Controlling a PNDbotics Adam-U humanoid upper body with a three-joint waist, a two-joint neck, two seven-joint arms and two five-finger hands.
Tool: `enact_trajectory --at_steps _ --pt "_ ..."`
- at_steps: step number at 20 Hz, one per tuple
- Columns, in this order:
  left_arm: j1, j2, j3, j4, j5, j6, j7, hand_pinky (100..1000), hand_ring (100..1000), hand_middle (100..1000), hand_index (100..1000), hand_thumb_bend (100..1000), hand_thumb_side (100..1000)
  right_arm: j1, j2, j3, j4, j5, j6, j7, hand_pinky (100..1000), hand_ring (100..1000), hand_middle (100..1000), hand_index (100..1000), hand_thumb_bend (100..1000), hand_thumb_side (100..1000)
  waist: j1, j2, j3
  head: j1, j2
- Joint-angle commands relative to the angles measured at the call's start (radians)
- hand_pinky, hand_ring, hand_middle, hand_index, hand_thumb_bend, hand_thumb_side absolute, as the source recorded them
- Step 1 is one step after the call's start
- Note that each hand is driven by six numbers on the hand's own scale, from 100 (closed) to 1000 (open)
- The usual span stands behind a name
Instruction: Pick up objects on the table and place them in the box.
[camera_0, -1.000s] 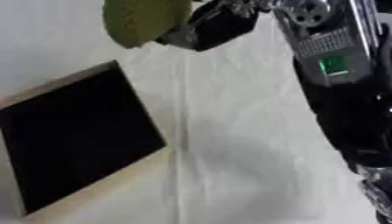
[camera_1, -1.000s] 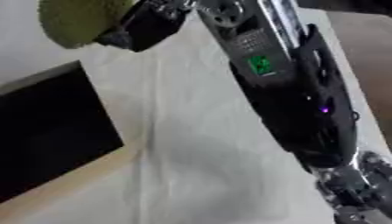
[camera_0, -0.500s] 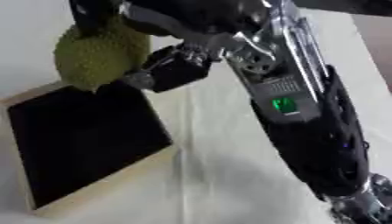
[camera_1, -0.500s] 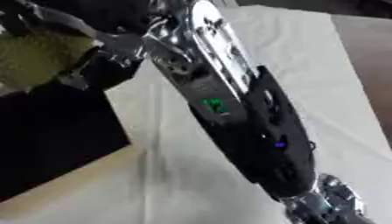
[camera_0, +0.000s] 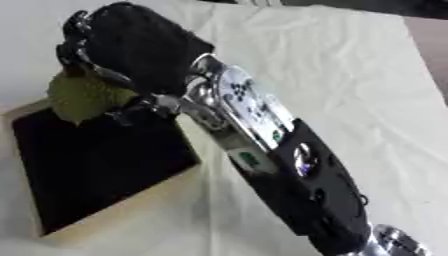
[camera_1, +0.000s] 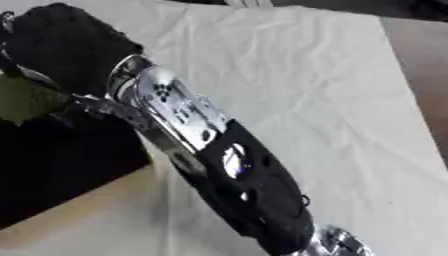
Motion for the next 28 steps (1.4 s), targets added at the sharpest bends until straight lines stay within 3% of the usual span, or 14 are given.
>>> enact_trajectory --at_steps 1,2,3,11,14,15,21,24,28 --pt "-0.006 0.011 0.006 -0.015 0.003 -0.002 -0.002 508 608 656 717 413 546 -0.010 0.031 0.013 0.031 0.044 0.000 -0.037 655 534 487 586 272 100 0.009 -0.027 0.005 0.007 0.007" --pt "-0.006 0.011 0.006 -0.015 0.003 -0.002 -0.002 508 608 657 717 383 576 -0.008 0.035 0.017 0.040 0.049 -0.002 -0.044 655 534 487 586 354 100 0.009 -0.027 0.006 0.009 0.008" --pt "-0.006 0.011 0.006 -0.015 0.003 -0.002 -0.002 508 608 656 717 414 546 -0.007 0.038 0.021 0.048 0.053 -0.005 -0.047 655 535 487 586 274 100 0.008 -0.027 0.007 0.010 0.007" --pt "-0.005 0.010 0.008 -0.015 0.003 -0.001 0.000 507 608 656 717 414 547 0.004 0.044 0.046 0.100 0.061 -0.029 -0.033 652 545 495 595 277 100 0.006 -0.028 0.009 0.013 0.005" --pt "-0.005 0.008 0.008 -0.015 0.004 0.000 -0.001 507 608 656 717 414 547 0.006 0.046 0.049 0.111 0.068 -0.038 -0.010 680 567 518 636 340 100 0.007 -0.028 0.007 0.012 0.004" --pt "-0.005 0.008 0.008 -0.015 0.004 0.000 -0.001 507 608 656 717 414 546 0.007 0.046 0.049 0.113 0.073 -0.041 -0.001 703 596 548 676 405 100 0.008 -0.028 0.007 0.011 0.003" --pt "-0.003 0.007 0.009 -0.015 0.002 0.002 -0.001 507 608 656 717 414 547 0.013 0.037 0.038 0.086 0.113 -0.092 0.043 807 787 769 839 396 100 0.009 -0.027 0.003 0.010 0.005" --pt "-0.002 0.007 0.011 -0.015 0.002 0.002 0.000 507 609 656 717 414 548 0.017 0.027 0.019 0.052 0.128 -0.115 0.059 829 820 806 875 467 255 0.009 -0.028 0.000 0.011 0.005" --pt "0.000 0.007 0.012 -0.015 0.001 0.003 0.001 507 608 656 717 416 546 0.020 0.014 -0.008 -0.002 0.125 -0.125 0.055 828 815 803 877 488 272 0.010 -0.028 -0.003 0.011 0.003"
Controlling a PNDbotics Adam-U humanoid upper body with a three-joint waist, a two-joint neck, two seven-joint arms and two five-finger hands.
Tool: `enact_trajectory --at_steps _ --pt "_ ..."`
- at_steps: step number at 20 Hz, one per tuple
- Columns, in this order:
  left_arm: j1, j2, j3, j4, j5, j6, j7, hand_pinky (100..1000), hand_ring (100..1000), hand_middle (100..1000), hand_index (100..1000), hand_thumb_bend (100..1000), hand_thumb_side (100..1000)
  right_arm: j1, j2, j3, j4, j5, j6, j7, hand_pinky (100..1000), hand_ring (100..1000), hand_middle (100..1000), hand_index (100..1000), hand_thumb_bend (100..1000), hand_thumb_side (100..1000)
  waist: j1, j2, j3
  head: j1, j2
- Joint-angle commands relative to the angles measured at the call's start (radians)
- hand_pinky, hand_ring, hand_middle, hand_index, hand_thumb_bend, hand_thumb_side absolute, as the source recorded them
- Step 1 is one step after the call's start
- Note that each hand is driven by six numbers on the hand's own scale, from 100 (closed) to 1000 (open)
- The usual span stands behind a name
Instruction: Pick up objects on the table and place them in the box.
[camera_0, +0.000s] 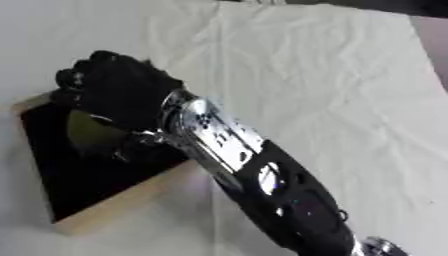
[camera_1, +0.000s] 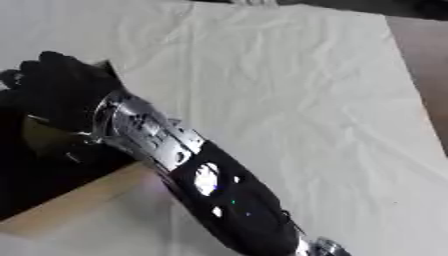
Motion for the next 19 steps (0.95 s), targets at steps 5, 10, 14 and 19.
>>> enact_trajectory --at_steps 5,10,14,19 --pt "0.001 0.015 0.012 -0.015 0.000 0.002 0.005 507 608 656 717 414 547 -0.014 -0.047 -0.074 -0.161 -0.055 0.025 -0.050 809 771 760 855 426 113 0.016 -0.027 -0.005 -0.003 0.002" --pt "0.007 0.014 0.015 -0.015 -0.003 0.004 0.009 506 608 655 717 413 547 -0.014 -0.130 -0.181 -0.330 -0.262 0.163 -0.162 776 704 684 823 351 100 0.021 -0.029 -0.017 0.001 0.003" --pt "0.011 0.016 0.018 -0.015 -0.005 0.004 0.012 506 608 655 717 415 547 0.001 -0.219 -0.283 -0.363 -0.425 0.278 -0.343 769 695 658 810 250 100 0.026 -0.029 -0.029 0.005 0.001" --pt "0.016 0.019 0.023 -0.015 -0.010 0.003 0.018 506 608 655 717 414 547 0.046 -0.352 -0.392 -0.365 -0.515 0.397 -0.568 755 642 606 762 106 100 0.029 -0.027 -0.038 0.014 -0.006"
